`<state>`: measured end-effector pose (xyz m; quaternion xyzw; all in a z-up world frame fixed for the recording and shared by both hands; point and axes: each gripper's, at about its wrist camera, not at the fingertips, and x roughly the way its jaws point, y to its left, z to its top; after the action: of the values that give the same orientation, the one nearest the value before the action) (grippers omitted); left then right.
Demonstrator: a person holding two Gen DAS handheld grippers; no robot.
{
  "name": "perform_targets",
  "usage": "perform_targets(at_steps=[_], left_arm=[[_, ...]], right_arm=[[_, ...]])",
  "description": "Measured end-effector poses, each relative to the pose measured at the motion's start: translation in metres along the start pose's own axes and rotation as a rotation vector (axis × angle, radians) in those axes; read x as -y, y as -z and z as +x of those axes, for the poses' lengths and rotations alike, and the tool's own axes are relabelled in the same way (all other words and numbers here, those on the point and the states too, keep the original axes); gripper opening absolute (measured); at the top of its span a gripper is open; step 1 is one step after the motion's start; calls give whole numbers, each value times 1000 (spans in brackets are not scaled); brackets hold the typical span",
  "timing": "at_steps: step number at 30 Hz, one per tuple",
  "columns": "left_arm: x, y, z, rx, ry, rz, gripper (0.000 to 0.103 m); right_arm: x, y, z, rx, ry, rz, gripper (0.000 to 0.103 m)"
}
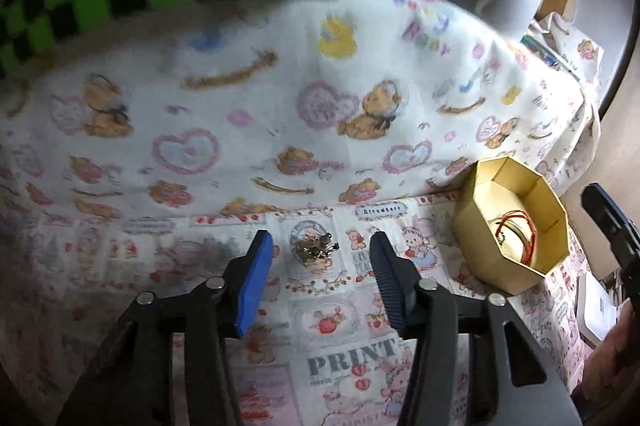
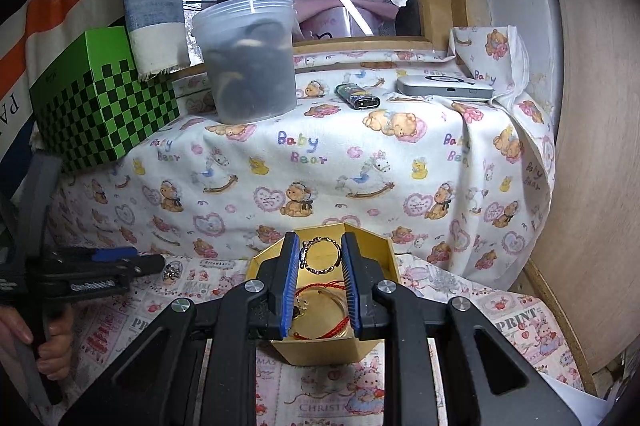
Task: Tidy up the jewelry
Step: 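Carry the keyring and gold charm over the yellow box and open both grippers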
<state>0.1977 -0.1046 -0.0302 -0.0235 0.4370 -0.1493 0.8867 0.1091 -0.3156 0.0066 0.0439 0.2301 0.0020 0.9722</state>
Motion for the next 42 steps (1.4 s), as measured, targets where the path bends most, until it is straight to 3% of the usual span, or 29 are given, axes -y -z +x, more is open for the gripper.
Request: perform_targets(at_steps=[2, 4, 7, 13, 19, 25, 30, 37, 42], left_arm=[[-1, -1, 9, -12, 0, -23, 38], [-4, -2, 17, -28, 7, -48, 18], [-8, -2, 23, -40, 38, -80, 8], [-9, 5, 5, -6, 47, -47, 8], [-6, 13, -39, 54, 53, 4, 8], [-6, 10, -93, 131, 115, 17, 8], [21, 1, -126, 201, 156, 51, 8], [58, -14, -132, 221, 199, 78, 8], [75, -22, -108, 171, 244, 67, 8]], right_arm=[[1, 0, 0, -2, 3, 3, 23], [2, -1, 1, -3, 4, 7, 23], [2, -1, 2, -4, 3, 8, 23], [5, -1, 3, -11, -3, 28, 23], [12, -3, -1, 1, -6, 62, 23], [15, -7, -10, 23, -29, 89, 23], [23, -9, -17, 27, -61, 119, 23], [35, -11, -17, 27, -81, 169, 23], [51, -8, -8, -24, -172, 270, 23]])
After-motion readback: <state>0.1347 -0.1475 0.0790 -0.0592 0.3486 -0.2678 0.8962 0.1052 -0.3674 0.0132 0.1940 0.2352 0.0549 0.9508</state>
